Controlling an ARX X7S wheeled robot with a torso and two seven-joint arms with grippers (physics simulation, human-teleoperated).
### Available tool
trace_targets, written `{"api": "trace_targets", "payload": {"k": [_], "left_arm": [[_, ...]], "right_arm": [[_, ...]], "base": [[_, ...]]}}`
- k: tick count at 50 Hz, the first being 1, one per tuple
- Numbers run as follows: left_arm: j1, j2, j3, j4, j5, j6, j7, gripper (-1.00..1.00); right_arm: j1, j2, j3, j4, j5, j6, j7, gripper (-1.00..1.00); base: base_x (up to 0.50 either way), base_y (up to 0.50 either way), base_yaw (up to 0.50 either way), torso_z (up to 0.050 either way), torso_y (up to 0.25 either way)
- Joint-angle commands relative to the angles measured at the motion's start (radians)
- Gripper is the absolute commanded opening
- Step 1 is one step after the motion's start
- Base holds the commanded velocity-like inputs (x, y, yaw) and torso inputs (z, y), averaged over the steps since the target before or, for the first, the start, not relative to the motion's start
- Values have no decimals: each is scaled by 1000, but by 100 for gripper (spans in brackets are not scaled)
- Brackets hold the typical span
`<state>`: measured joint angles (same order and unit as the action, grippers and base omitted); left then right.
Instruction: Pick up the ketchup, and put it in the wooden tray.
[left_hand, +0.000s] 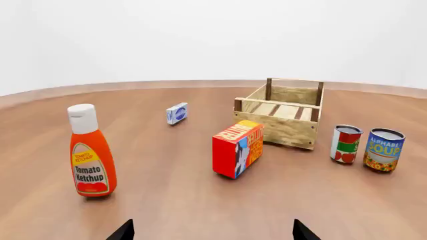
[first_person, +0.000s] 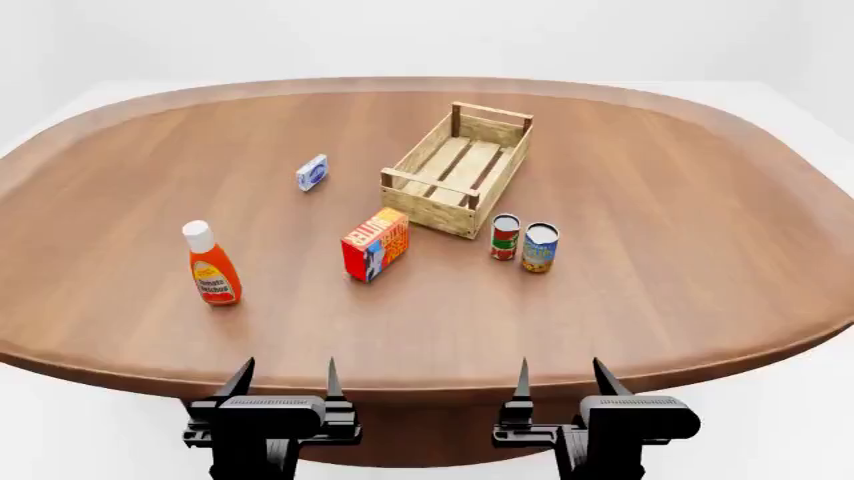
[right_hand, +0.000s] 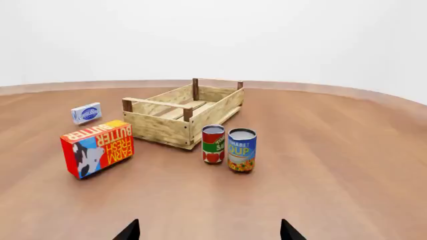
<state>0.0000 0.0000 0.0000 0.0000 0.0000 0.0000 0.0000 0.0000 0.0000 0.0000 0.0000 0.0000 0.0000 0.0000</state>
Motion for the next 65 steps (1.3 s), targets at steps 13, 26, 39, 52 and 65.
{"api": "trace_targets", "payload": {"k": [13,26,39,52,65], "left_arm": [[-8,-51,59,4,-36,20,-55,100],[-18,-85,94,212,-96,-208,-43,100],[-124,-98,92,410,-185,-468,-62,100],[-238,-109,100,454,-203,-586,-107,100],[-268,-118,134,469,-200,-599,-129,100]], "right_arm": [[12,55,-81,-38,19,58,47,100],[73,83,-105,-159,15,228,75,100],[154,131,-116,-298,40,404,55,100],[179,187,-97,-442,65,543,37,100],[233,211,-103,-472,70,603,31,100]], "base": [[0,0,0,0,0],[0,0,0,0,0],[45,0,0,0,0],[369,0,0,0,0],[386,0,0,0,0]]}}
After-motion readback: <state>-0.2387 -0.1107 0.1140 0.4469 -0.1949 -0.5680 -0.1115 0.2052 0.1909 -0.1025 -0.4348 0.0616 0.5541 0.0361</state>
